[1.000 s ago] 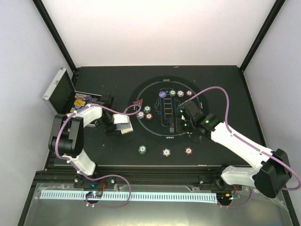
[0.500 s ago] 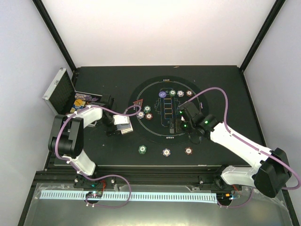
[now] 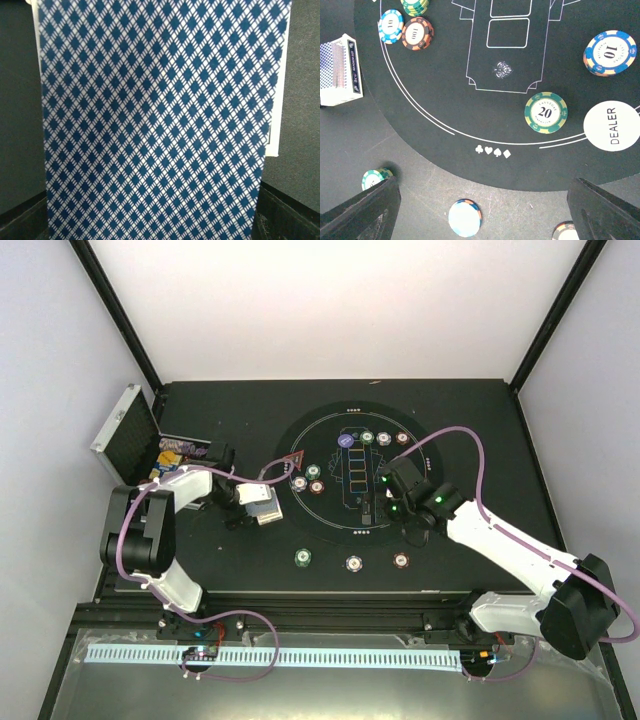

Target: Distribute texas hold em gaming equipment

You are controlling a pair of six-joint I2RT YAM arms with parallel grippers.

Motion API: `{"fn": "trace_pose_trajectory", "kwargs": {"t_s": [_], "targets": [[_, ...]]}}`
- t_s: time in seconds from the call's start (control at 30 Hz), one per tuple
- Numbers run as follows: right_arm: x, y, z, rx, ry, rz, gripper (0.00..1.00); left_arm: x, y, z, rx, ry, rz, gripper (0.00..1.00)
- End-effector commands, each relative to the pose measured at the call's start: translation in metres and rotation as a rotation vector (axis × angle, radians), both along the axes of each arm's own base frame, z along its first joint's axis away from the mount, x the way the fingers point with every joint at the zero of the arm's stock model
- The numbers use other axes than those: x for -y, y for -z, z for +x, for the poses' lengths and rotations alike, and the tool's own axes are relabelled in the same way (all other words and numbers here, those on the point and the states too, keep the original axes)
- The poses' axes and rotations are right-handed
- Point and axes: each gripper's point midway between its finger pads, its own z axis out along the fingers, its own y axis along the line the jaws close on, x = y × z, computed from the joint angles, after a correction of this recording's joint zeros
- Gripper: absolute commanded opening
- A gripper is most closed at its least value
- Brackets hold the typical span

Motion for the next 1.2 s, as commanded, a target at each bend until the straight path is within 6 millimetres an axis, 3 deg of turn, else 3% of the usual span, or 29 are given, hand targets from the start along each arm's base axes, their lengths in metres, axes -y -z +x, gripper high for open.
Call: {"fn": "trace_pose_trajectory", "kwargs": {"t_s": [0.0,0.57,1.17], "targets": [[-0.003,-0.005,-0.002,-0.005,0.006,0.007,0.94,0.000,0.013,0.006,0.021,-0.013,-0.031,0.89],[-0.018,0.000,-0.002,-0.035,-0.025,-0.007,0.92,0.001,0.012,0.006,0.049,0.026,-0.035,0.91],[-0.028,0.010,-0.003,-0.060,-0.057,-0.008,0.90,0.000,0.008,0.011,0.059,0.037,-0.040,0.76]]}}
